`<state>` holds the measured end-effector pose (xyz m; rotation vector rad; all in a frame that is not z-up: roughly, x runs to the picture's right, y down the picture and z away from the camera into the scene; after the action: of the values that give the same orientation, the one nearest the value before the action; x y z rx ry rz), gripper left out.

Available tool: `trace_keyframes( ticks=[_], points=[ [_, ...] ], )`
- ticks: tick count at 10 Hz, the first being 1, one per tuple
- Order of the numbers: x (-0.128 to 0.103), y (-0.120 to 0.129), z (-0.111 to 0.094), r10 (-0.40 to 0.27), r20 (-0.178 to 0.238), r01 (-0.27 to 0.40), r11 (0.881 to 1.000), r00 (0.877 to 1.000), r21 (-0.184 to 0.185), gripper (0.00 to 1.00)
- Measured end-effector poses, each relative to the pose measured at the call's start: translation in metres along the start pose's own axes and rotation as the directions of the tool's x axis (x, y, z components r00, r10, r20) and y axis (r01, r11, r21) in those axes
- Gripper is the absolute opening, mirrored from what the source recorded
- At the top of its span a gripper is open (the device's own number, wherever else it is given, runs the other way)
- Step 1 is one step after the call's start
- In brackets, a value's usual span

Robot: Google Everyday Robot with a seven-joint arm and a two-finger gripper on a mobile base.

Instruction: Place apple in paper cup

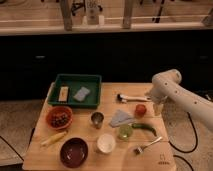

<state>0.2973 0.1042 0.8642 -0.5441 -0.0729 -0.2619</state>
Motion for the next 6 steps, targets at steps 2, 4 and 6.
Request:
trace_keyframes(
  ticks=[2,4,6],
  points=[
    [-0.005,-0.003,0.005,-0.022,0.012,0.022,1.0,1.0,0.001,0.8],
    [-0.007,-0.004,0.01,-0.043,0.027,0.043,0.999,0.999,0.003,0.8],
    [-0.01,-0.006,0.013,-0.065,0.041,0.065,0.998,0.997,0.006,0.8]
  ],
)
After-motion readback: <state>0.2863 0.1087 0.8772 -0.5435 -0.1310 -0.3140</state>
